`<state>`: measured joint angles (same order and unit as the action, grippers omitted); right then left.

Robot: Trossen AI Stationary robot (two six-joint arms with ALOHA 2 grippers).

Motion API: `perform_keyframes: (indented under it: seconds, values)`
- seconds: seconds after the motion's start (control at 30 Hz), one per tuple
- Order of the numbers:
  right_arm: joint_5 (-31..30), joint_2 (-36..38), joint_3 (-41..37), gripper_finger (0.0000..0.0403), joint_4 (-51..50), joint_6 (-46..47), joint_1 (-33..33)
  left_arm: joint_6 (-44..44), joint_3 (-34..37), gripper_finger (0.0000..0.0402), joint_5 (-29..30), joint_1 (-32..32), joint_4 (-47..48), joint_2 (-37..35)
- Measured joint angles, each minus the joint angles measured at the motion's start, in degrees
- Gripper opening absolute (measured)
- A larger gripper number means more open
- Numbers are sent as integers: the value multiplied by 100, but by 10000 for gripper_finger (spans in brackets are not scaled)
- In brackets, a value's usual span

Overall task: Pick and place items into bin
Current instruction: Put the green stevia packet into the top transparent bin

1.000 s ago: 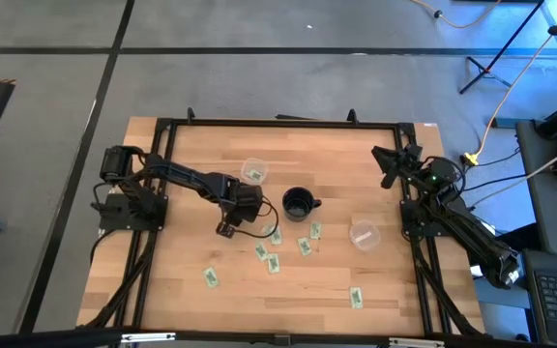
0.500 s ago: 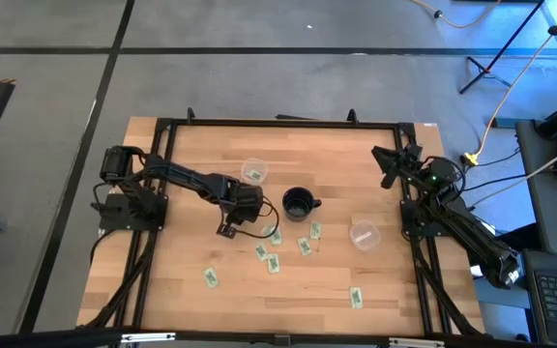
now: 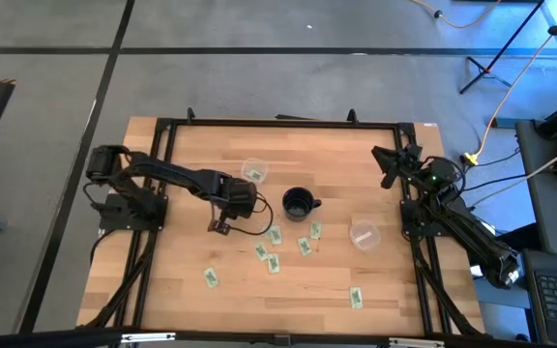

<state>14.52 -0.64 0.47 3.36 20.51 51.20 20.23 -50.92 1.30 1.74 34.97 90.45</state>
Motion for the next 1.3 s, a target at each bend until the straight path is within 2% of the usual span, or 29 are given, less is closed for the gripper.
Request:
perform_keyframes:
  seconds: [0.2, 0.4, 0.63, 0.83, 1.0, 1.3]
  values:
    - [2, 1, 1, 95, -2, 0, 0, -47, -75, 2, 239, 109, -105, -830]
    - [1, 0, 0, 95, -2, 16, 0, -427, -164, 3, 1176, 476, -687, -1209]
    - [2, 0, 0, 95, -2, 19, -2, -463, -160, 3, 639, 1164, -823, -841]
    - [2, 0, 0, 95, -2, 17, 0, -459, -160, 3, 661, 1610, -853, -447]
    - [0, 0, 0, 95, -2, 2, 0, -450, -160, 3, 650, 1813, -1148, -191]
    - [-2, 0, 0, 95, -2, -11, 0, -459, -162, 11, 589, 1848, -988, -149]
